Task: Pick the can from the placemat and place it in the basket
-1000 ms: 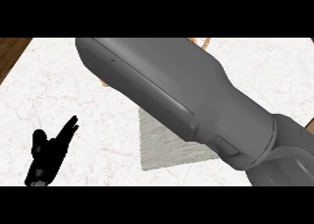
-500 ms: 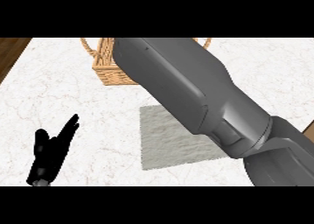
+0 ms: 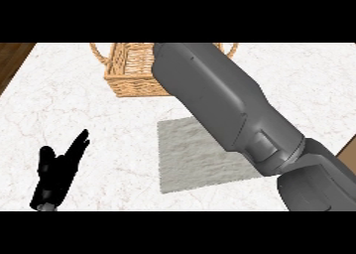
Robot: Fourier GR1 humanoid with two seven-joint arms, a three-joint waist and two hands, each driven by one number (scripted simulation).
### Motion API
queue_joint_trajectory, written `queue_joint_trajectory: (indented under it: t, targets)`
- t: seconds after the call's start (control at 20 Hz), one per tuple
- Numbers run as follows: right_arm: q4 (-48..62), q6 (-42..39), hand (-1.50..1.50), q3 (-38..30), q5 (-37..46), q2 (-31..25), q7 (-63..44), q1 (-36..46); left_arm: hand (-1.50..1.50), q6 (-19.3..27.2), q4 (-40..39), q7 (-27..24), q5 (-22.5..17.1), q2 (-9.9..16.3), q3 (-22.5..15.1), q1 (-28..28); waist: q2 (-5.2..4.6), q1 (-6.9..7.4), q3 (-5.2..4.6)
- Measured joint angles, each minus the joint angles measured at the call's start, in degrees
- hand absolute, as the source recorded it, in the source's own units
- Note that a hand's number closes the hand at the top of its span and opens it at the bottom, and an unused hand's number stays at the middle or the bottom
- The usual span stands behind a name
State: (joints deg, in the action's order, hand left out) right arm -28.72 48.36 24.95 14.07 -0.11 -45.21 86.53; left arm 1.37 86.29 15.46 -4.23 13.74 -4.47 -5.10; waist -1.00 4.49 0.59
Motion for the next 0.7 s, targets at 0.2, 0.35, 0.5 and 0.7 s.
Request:
queue_joint_trajectory:
  t: [0.2, 0.35, 0.5, 0.7]
  targets:
    - [6.9, -0.4, 1.50, 2.5, 2.6, 0.0, -2.0, 0.3, 0.00, 0.3, 0.4, 1.1, 0.1, 0.0, 0.3, -0.2, 0.20, -0.54, -0.09]
    - [9.1, -1.8, -1.50, 3.8, 3.1, 0.1, -1.6, -0.2, 0.00, 0.5, 0.4, 0.5, 0.6, -0.2, 0.3, -0.5, 0.26, -0.75, -0.09]
    - [11.1, -3.2, -1.50, 4.2, 3.7, -0.1, -0.4, 0.5, 0.00, 0.4, 0.4, 0.4, 0.4, -0.3, 0.7, -0.7, 0.28, -1.02, -0.04]
    - [11.6, -3.1, -1.50, 4.0, 4.2, 0.0, 1.5, 0.4, 0.00, -0.1, -0.1, 0.4, -0.2, -0.5, 1.3, -0.7, 0.52, -1.65, 0.12]
